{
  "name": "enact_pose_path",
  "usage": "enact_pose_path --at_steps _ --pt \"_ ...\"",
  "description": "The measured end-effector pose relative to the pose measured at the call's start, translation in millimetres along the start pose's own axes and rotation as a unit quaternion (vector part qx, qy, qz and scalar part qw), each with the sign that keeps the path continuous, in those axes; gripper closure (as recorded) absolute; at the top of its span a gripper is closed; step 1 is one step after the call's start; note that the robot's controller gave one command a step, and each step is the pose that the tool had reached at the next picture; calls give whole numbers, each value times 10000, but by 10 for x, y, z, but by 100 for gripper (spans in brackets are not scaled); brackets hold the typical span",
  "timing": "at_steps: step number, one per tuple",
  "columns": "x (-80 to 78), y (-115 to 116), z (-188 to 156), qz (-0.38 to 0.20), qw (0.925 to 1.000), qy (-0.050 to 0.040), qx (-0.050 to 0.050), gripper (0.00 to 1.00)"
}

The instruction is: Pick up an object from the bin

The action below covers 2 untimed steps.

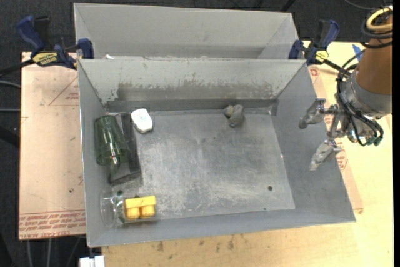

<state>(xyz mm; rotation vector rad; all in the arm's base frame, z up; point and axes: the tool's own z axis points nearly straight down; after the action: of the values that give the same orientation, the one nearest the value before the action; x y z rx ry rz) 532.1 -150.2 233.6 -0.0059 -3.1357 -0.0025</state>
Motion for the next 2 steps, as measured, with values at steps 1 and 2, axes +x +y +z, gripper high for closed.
enact_pose_path --at_steps 1,2 --pt "-17 8 -38 -18 10000 -36 8 0" --pt "-661 303 379 454 9989 -73 7 0"
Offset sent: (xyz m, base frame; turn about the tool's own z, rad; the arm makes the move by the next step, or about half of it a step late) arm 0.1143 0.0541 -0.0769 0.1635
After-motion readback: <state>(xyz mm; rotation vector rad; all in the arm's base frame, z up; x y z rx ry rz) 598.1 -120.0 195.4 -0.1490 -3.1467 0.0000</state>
